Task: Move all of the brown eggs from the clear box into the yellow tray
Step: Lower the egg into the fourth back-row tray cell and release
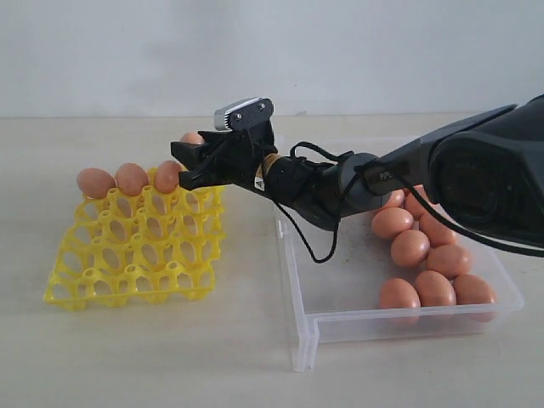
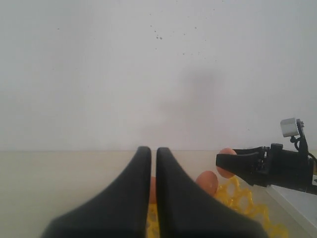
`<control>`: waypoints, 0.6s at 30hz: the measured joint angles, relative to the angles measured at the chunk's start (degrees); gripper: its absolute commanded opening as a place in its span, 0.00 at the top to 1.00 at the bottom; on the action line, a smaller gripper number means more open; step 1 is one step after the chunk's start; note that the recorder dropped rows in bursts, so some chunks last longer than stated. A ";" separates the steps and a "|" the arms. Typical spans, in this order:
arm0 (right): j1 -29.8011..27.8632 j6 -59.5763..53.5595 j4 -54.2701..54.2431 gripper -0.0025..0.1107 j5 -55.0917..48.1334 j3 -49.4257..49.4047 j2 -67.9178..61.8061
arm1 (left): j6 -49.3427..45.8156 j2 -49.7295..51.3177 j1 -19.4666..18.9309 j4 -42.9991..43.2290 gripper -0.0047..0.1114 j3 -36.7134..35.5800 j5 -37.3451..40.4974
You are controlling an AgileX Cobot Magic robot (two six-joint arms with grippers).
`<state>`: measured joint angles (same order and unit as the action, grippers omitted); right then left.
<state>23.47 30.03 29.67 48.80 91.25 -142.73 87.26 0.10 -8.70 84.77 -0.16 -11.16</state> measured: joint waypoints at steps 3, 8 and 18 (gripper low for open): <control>0.00 1.21 -0.35 0.98 -0.37 0.00 -0.10 | 0.00 0.00 0.00 0.00 0.93 0.00 0.00; 0.00 3.54 -0.55 0.98 -0.29 0.13 -0.99 | 0.00 0.00 0.00 0.00 0.93 0.00 0.00; 0.40 4.51 -0.69 0.98 1.03 0.62 -1.58 | 0.00 0.00 0.00 0.00 0.93 0.00 0.12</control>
<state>23.88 34.55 28.98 49.83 91.87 -144.31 87.26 0.10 -8.70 84.77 -0.16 -11.04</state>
